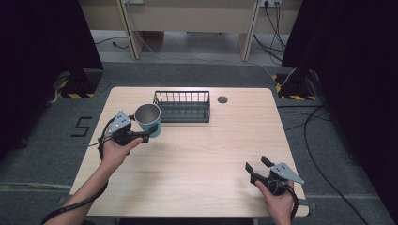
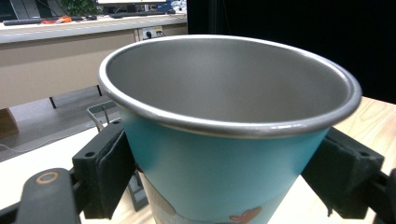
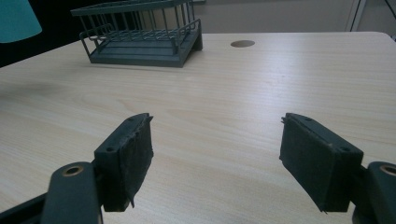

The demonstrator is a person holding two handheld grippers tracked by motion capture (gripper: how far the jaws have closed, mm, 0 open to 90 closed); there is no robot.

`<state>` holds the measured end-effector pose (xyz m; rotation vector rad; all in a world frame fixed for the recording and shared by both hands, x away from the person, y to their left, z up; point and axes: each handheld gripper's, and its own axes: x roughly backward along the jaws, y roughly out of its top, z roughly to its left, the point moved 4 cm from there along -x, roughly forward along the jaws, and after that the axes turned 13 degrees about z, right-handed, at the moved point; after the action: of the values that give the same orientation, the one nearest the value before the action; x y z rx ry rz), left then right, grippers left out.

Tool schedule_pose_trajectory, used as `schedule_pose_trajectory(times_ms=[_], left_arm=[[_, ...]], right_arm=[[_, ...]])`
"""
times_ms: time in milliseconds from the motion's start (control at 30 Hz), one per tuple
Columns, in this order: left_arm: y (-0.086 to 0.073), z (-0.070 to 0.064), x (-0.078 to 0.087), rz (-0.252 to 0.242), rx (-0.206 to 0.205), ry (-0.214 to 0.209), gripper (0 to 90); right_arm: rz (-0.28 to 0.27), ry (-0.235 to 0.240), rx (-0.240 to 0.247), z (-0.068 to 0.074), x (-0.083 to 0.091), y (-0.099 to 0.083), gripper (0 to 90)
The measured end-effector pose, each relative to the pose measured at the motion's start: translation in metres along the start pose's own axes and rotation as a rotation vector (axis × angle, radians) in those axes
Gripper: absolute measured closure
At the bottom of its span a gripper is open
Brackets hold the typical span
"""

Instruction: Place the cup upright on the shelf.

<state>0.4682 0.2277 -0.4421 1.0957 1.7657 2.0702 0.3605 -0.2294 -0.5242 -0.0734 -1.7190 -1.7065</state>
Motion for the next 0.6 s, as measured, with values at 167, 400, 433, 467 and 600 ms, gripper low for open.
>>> schedule_pose_trajectory(times_ms=[167,400,433,467,600], left_arm=[[0.003,0.001,-0.005,0.003,-0.006,-0.001,15.9],[0.008,0.001,-0.011,0.003,-0.005,0.0,15.9],[0.009,0.001,-0.013,0.003,-0.005,0.0,15.9],[0.009,0.001,-0.013,0.003,-0.005,0.0,15.9],[0.013,0.001,-0.017,0.001,-0.005,-0.003,15.9]], right_arm=[[-0.001,0.0,0.001,0.0,0.0,0.0,26.1],[-0.001,0.002,0.001,0.0,0.0,0.0,26.2],[-0.001,0.002,0.001,0.0,0.0,0.0,26.2],[-0.001,0.002,0.001,0.0,0.0,0.0,26.2],[0.001,0.002,0.001,0.0,0.0,0.0,26.3]])
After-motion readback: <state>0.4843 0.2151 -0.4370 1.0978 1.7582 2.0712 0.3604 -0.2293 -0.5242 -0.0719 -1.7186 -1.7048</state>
